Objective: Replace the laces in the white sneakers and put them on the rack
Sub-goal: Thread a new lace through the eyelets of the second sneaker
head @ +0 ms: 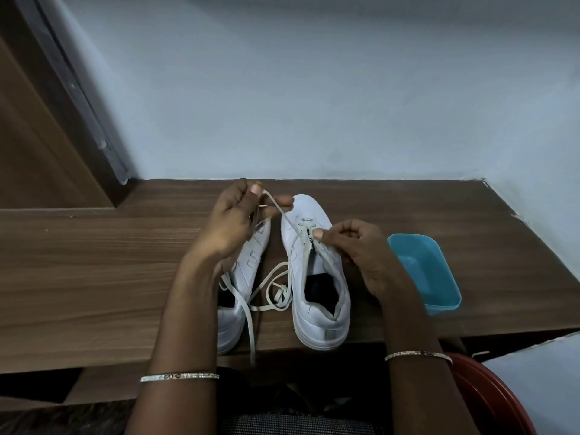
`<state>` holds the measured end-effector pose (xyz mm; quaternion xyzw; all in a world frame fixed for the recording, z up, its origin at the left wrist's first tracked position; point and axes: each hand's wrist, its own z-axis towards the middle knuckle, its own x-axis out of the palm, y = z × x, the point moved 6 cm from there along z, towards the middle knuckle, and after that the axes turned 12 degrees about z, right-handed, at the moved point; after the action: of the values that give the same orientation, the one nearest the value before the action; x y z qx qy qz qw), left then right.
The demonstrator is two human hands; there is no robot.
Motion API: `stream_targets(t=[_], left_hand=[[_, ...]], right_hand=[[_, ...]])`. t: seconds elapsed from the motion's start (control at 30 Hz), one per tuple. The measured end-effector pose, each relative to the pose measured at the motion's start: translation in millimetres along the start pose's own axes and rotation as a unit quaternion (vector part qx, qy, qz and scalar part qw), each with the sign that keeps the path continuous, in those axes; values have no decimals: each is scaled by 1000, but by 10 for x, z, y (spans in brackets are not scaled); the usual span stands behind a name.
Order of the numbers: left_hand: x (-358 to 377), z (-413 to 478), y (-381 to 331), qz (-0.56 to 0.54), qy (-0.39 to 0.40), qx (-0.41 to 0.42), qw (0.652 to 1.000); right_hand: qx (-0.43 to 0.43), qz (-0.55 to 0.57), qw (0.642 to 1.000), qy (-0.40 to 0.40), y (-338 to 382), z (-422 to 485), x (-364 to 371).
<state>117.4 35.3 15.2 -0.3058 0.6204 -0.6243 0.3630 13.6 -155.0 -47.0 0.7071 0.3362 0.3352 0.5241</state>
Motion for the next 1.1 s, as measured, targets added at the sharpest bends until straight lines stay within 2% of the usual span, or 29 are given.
stream_targets(t=[0.07,0.13,0.2,0.3,0.37,0.43,0.5,0.53,0.57,0.67,0.7,0.73,0.8,0.87,0.93,1.1], left_hand=[[-9,14,1,-100,-28,-15,994],[-64,21,-13,-119,-65,-6,991],[-140,20,-53,-65,-94,22,993],[-230,16,-91,108,-119,79,984],[-207,17,-91,294,-93,110,945],[-167,16,-49,482,-49,81,871],[-175,9,16,576,-15,35,816],[-180,5,29,587,-12,26,809],[-177,12,45,578,-12,28,816],[-47,24,16,460,-18,74,884],[4,29,-8,437,-27,89,895],[51,36,-18,439,-40,103,892],[127,56,5,502,-63,119,854],[213,76,66,549,-39,106,828],[300,77,114,562,-7,85,822],[326,90,153,563,-13,69,824]], right_hand=[[16,-43,998,34,0,-28,46],[28,-77,995,65,16,-62,68],[30,-99,991,87,41,-102,90],[11,-97,990,97,75,-128,100],[14,-96,990,107,82,-141,107],[26,-92,990,107,72,-151,82],[30,-86,990,104,60,-152,53],[29,-85,991,105,53,-150,40],[28,-81,991,106,42,-147,33],[26,-62,992,106,26,-157,22],[23,-57,992,106,23,-160,25],[21,-54,993,107,23,-165,28],[19,-53,992,110,20,-170,44],[17,-52,993,108,15,-167,43],[15,-48,993,107,7,-157,32],[10,-42,993,111,21,-168,55]])
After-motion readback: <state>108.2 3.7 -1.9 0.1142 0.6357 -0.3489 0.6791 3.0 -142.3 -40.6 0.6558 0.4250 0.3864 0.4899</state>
